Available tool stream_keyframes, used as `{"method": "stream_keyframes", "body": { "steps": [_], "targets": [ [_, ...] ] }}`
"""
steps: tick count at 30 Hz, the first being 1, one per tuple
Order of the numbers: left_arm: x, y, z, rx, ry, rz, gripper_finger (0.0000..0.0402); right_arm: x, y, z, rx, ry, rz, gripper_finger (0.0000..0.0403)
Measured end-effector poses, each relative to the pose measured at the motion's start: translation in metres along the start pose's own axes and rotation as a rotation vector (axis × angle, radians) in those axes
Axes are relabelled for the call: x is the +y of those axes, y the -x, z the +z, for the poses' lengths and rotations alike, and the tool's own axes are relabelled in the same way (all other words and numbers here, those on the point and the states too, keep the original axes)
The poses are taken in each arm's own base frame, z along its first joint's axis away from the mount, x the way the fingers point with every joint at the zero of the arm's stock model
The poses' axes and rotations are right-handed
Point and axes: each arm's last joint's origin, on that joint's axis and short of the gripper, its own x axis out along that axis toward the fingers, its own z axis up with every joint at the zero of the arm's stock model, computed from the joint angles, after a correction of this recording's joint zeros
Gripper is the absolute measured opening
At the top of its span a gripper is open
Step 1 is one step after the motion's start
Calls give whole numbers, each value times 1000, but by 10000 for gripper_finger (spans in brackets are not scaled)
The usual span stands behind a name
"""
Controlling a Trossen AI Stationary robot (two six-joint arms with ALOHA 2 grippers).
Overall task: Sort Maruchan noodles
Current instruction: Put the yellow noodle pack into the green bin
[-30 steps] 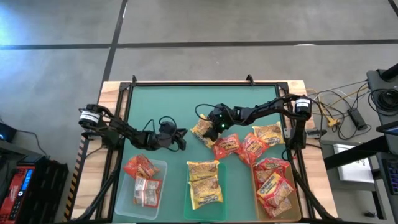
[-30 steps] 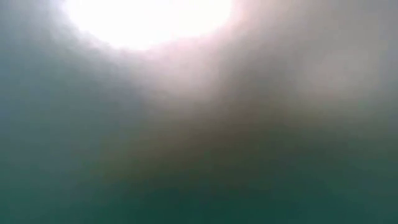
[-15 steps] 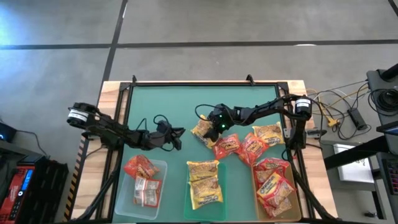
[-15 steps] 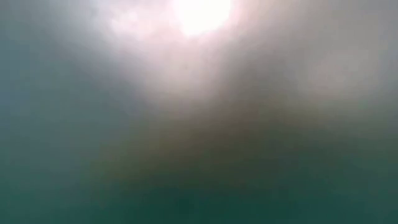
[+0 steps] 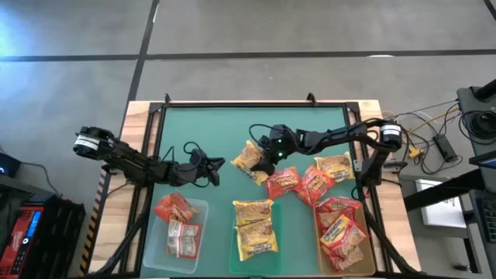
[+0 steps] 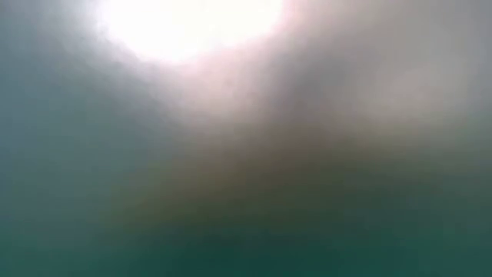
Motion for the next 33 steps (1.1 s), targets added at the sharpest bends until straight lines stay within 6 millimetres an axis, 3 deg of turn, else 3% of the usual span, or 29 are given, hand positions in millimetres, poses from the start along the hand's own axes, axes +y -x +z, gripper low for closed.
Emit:
{"method": "stream_keyframes", "body": {
  "steps": [8,17,22,33],
  "targets": [
    [0,0,0,-4,-1,7,40,74,-7,-22,80,116,199,121],
    [-2,2,-1,-3,8,-12,40,139,-29,-84,170,224,226,131],
    [-8,6,-2,-12,24,-53,40,154,-31,-89,125,279,200,138],
    [-16,12,-4,-16,10,-99,40,160,-31,-81,128,263,186,232]
  ]
}}
